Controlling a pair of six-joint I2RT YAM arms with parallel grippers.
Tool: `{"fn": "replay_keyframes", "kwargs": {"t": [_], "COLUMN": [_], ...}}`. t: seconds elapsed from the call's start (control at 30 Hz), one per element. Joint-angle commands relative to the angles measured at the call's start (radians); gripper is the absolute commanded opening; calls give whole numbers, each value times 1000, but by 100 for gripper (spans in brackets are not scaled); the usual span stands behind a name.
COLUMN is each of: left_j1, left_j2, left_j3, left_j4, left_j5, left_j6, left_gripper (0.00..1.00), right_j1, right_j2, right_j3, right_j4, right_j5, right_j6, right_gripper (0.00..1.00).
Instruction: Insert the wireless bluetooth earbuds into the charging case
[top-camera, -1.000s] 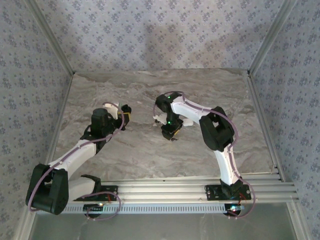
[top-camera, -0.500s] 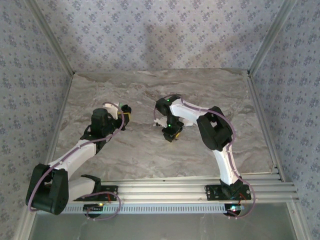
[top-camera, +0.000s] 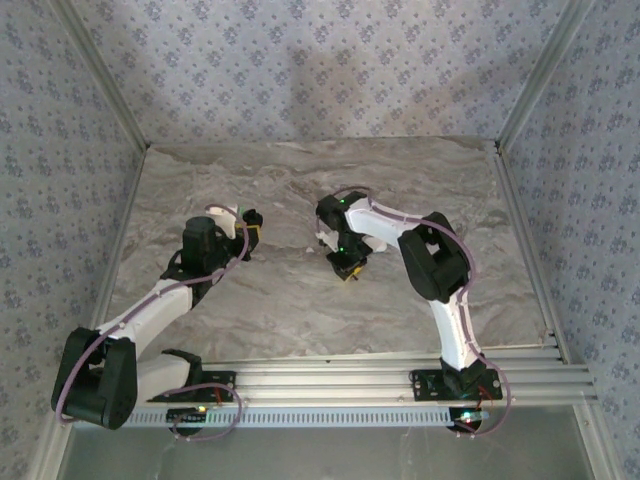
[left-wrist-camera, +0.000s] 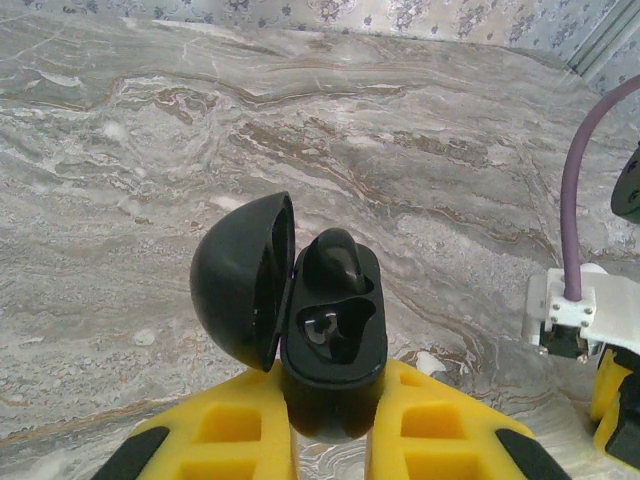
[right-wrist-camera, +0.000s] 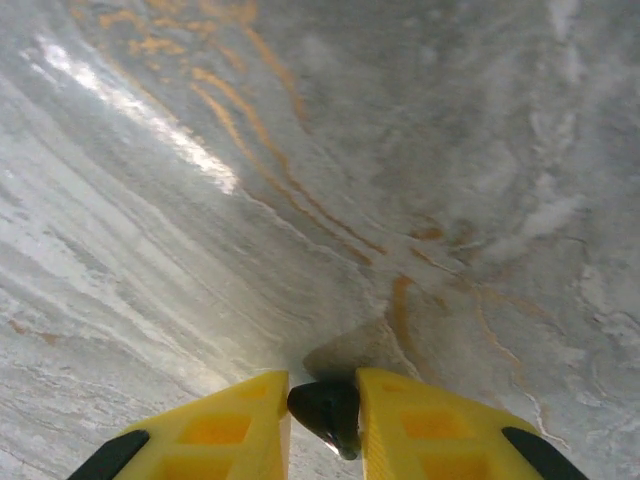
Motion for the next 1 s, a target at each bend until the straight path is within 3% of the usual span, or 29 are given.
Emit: {"fn": "replay_keyframes", "kwargs": {"t": [0.0,0.2,0.57,0.97], "left_j1": [4,-2,-89,-239], "left_j2": [-2,3,95,259], "left_j3": [36,39,95,232], "left_j4": [3,8,81,182], "left_j5": [8,16,77,251], "left_j6": [0,-3,-8,23], "left_gripper": [15,15,15,15], "right_j1": [-26,-50,-118,-203], "right_j2": [-52,-139,-478,-820], "right_j3": [-31,-90,-339,-467], "right_j4": [23,80,438,676], "right_j5": [21,-12,-129,-270], "right_j6": [88,162,363,315], "right_gripper": [24,23,24,24]}}
